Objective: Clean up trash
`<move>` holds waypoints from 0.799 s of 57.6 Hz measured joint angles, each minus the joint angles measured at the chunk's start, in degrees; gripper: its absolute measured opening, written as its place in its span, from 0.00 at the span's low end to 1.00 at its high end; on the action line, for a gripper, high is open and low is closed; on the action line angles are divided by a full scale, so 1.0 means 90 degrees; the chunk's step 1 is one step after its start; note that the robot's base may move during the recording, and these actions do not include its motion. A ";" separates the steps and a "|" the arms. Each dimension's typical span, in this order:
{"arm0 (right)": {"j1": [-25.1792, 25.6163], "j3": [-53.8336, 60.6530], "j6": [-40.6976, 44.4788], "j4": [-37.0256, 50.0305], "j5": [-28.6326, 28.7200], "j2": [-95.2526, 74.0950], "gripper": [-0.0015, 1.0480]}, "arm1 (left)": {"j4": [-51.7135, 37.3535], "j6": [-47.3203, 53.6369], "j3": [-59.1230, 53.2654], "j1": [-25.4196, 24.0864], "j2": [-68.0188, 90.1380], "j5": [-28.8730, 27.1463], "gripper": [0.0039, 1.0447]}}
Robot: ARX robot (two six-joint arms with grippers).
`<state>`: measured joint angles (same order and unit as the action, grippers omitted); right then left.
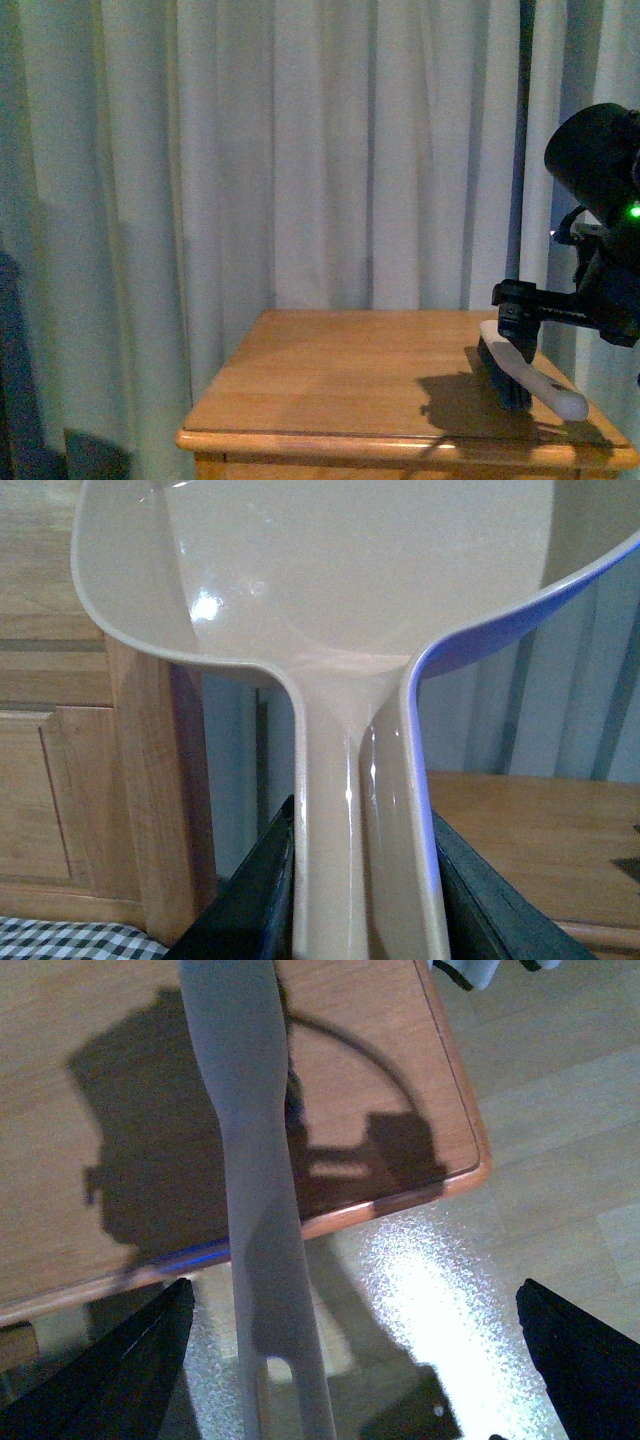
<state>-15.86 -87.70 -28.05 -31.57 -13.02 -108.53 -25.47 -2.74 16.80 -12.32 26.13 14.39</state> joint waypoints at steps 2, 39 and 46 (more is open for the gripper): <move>0.0000 -0.0056 -0.0039 0.0000 0.0012 -0.0083 0.93 | 0.0000 0.0000 0.0000 0.0000 0.0000 0.0000 0.27; 0.0000 -0.0510 -0.0357 0.0087 0.0141 -0.0916 0.93 | 0.0000 -0.0010 0.0000 0.0000 0.0000 0.0000 0.27; 0.0000 -0.0563 -0.0384 0.0087 0.0138 -0.0974 0.84 | 0.0000 -0.0010 0.0000 0.0000 0.0000 0.0000 0.27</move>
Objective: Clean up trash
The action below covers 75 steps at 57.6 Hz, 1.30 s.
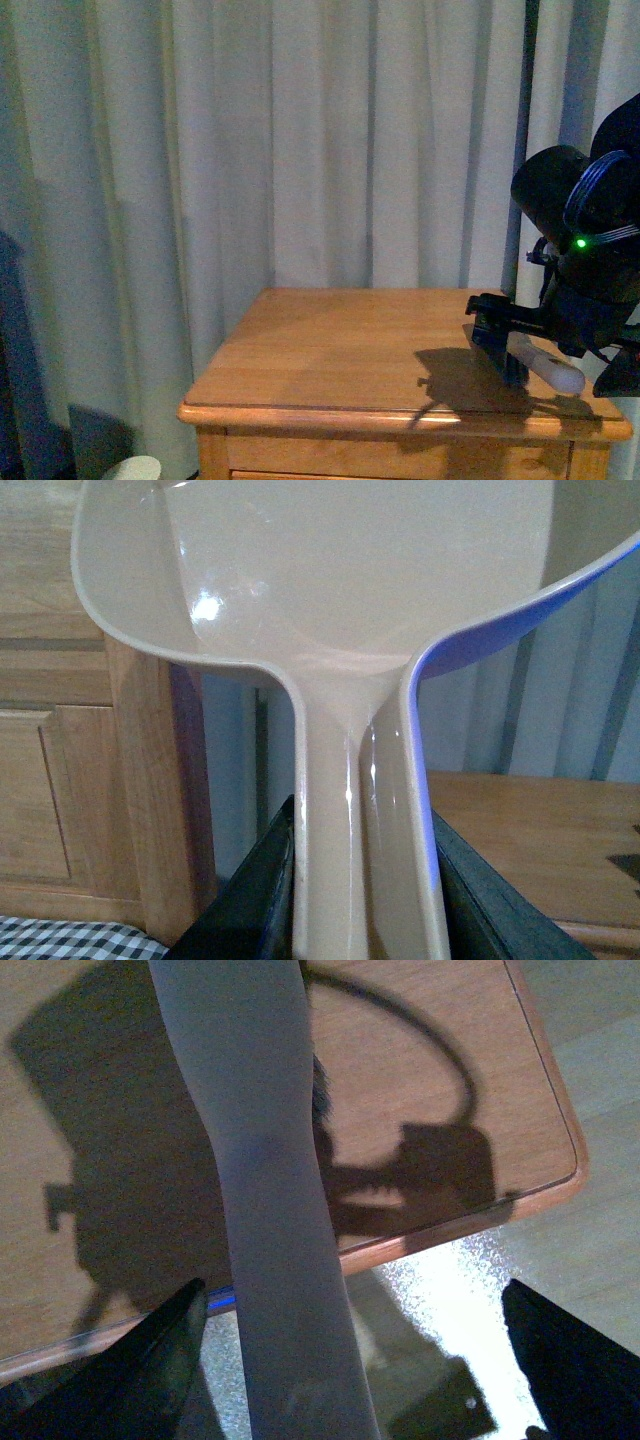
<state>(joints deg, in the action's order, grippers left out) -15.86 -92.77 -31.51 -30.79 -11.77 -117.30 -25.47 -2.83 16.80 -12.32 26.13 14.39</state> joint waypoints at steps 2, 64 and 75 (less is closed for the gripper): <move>0.0000 -0.0005 -0.0002 0.0000 0.0000 -0.0010 0.79 | 0.0000 -0.0002 0.0000 0.0000 0.0000 0.0000 0.27; 0.0036 0.3395 0.2210 0.4041 -0.0255 0.3257 0.19 | 0.0000 -0.0002 0.0000 0.0000 0.0000 0.0000 0.27; 0.0005 0.5209 0.2722 0.4551 -0.0311 0.5323 0.19 | 0.0000 -0.0002 0.0000 0.0000 0.0000 0.0000 0.27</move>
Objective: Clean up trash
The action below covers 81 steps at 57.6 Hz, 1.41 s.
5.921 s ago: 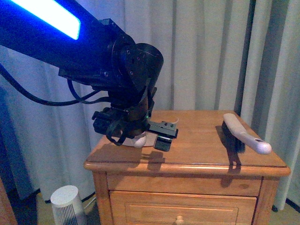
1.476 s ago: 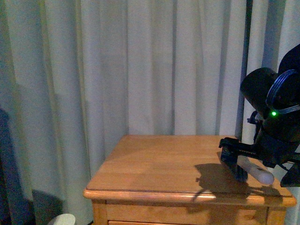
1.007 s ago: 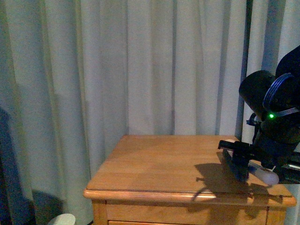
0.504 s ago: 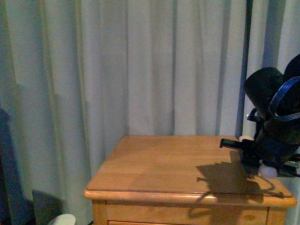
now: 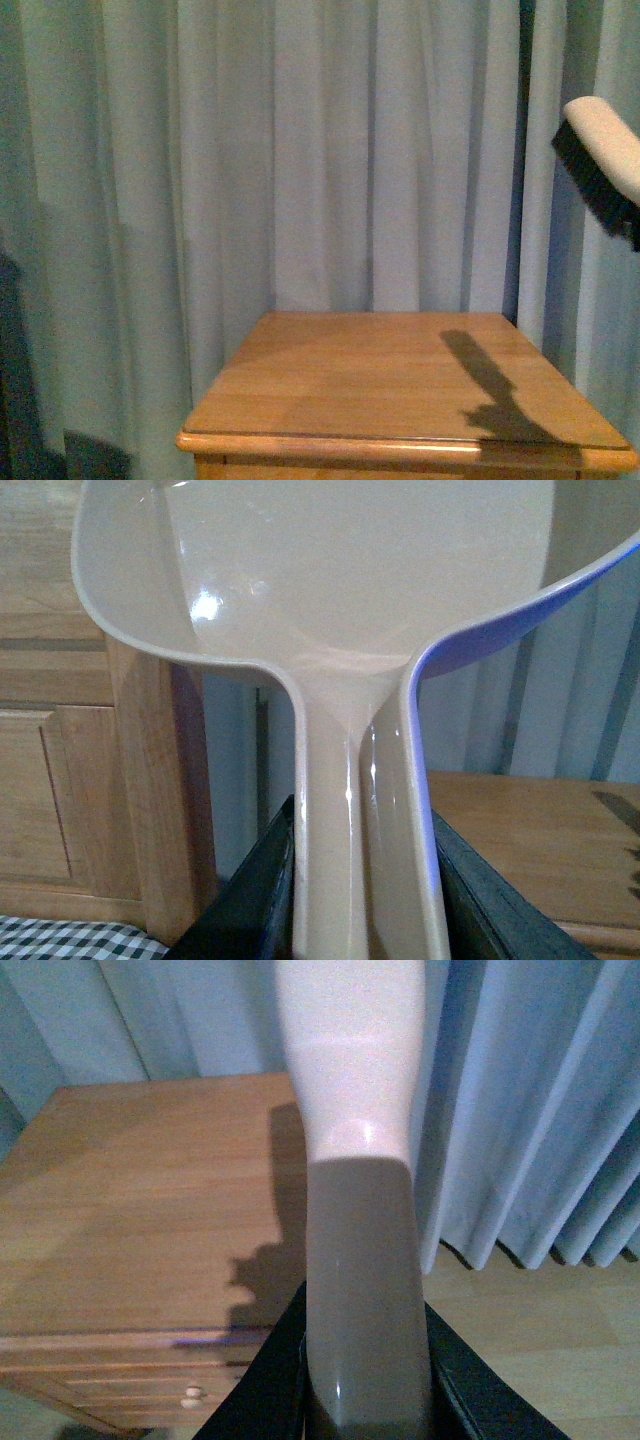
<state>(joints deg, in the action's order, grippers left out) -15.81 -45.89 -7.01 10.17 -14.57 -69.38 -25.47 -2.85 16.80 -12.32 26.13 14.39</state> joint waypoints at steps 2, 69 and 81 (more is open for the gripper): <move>0.0000 0.0216 0.0034 -0.0027 -0.0032 0.0325 0.19 | 0.0000 0.0000 0.0000 0.0000 0.0000 0.0000 0.27; -0.1139 0.1144 0.0597 -0.0527 -0.1494 0.3201 0.19 | 0.0000 0.0000 -0.0005 -0.0007 -0.0012 -0.0034 0.27; -0.1137 0.1171 0.0595 -0.0529 -0.1545 0.3223 0.19 | 0.0000 0.0000 -0.0005 -0.0007 -0.0012 0.0002 0.27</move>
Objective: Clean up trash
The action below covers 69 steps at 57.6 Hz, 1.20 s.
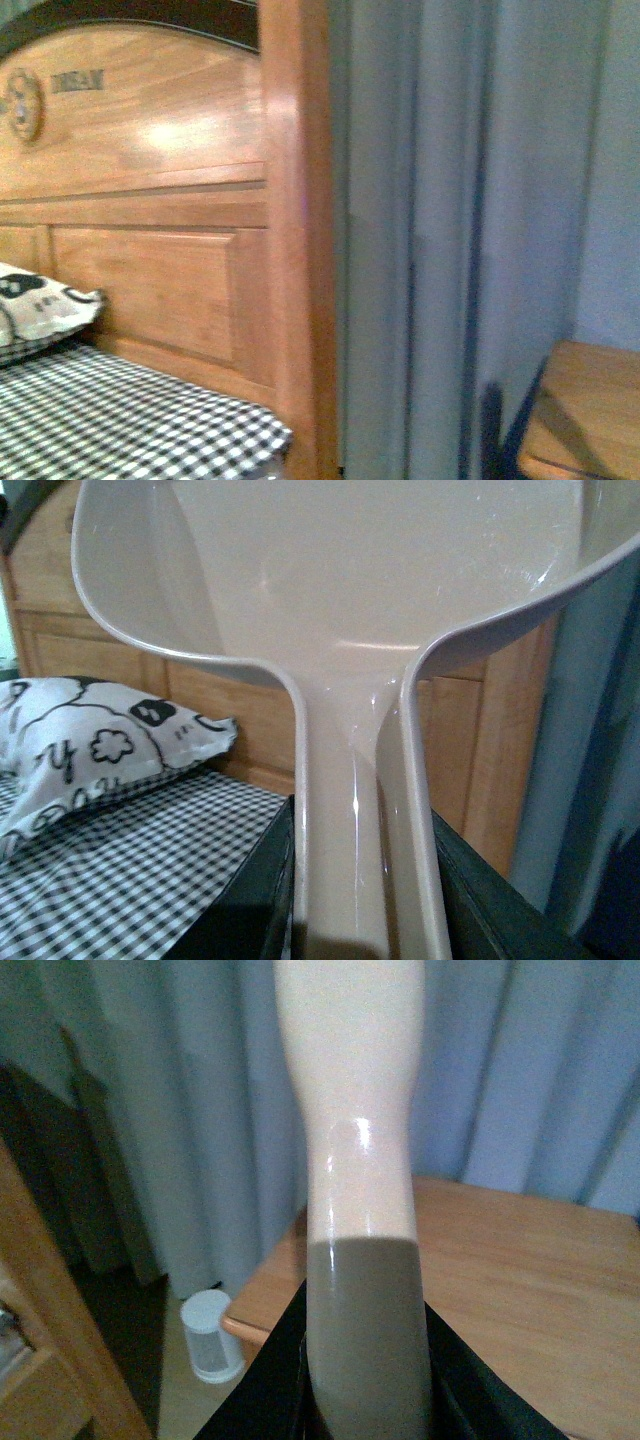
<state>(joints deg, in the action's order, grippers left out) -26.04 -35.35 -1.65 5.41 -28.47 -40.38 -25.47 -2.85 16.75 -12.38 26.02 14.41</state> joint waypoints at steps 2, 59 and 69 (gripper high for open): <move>0.0000 0.0000 0.0000 0.0000 -0.0002 0.0000 0.19 | 0.0000 0.0000 0.0000 0.0000 0.0012 0.0000 0.27; 0.0002 0.0000 0.0005 0.0002 -0.0022 -0.0010 0.19 | 0.0002 -0.0002 -0.0010 0.0002 -0.0015 0.0049 0.27; -0.0005 0.0000 0.0005 0.0002 0.0017 -0.0005 0.19 | 0.2183 0.0765 0.0814 -0.0291 0.0925 0.0253 0.27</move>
<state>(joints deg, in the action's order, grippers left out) -26.09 -35.35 -1.61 5.43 -28.32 -40.42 -5.82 4.03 24.08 -15.00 34.35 16.69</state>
